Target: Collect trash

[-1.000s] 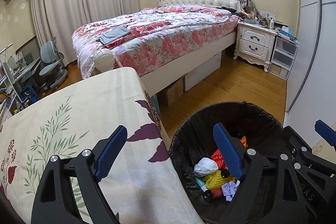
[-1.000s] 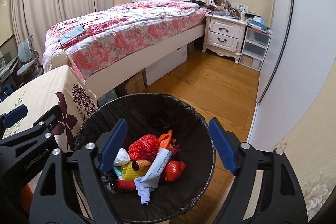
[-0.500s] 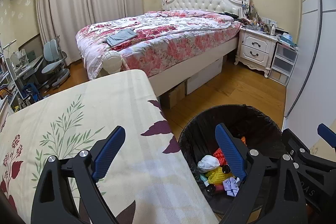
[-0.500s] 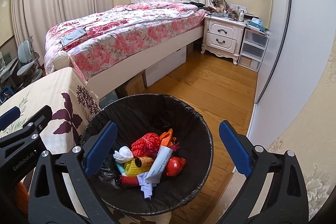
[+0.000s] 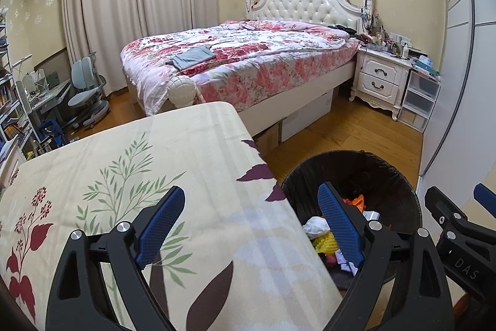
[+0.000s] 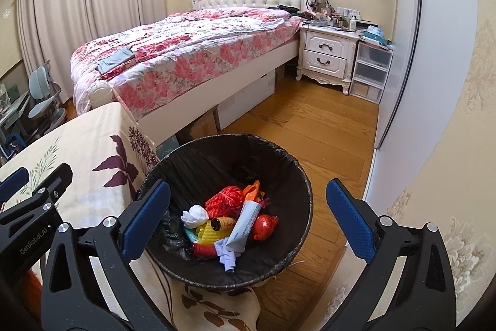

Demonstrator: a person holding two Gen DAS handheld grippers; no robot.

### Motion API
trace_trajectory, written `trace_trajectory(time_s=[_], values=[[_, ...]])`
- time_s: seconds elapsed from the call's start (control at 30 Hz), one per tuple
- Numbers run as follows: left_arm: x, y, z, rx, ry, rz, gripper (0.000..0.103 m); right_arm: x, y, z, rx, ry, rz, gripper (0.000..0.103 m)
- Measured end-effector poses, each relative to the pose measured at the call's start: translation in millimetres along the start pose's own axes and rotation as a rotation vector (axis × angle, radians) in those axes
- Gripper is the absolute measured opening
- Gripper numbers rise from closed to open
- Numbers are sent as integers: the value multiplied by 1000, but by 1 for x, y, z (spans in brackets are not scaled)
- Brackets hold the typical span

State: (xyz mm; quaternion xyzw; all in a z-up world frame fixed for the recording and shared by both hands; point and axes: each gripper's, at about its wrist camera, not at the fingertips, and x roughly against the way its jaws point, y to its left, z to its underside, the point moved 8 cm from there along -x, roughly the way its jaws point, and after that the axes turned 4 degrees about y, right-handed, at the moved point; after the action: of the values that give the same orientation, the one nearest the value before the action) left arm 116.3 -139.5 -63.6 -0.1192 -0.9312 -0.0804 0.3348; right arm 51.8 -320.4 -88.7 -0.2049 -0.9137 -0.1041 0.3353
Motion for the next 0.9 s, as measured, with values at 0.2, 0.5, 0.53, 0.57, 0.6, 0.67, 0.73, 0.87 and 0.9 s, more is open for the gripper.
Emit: trace_trajectory(time_s=[0.2,0.5,0.53,0.57,0.6,0.67,0.73,0.87,0.9], values=[[14,16,10,17,-3,-15,87,16,13,9,19,8,-42,98],[38,40,24,58,0,-26,87,47,35,16,70,-31,-65,98],[40,42,25,60,-2,-26,87,50,36,17,72,-35,-65,98],[44,43,26,61,-5,-26,87,53,37,18,76,-39,-65,98],[47,45,28,61,-8,-26,87,55,38,19,79,-42,-65,98],[52,48,32,63,-13,-28,87,61,40,21,89,-48,-66,98],[56,52,34,66,-14,-28,87,65,42,22,98,-52,-66,98],[63,57,39,75,-21,-30,87,72,46,26,109,-58,-74,98],[65,59,39,76,-24,-32,87,74,47,26,111,-60,-76,98]])
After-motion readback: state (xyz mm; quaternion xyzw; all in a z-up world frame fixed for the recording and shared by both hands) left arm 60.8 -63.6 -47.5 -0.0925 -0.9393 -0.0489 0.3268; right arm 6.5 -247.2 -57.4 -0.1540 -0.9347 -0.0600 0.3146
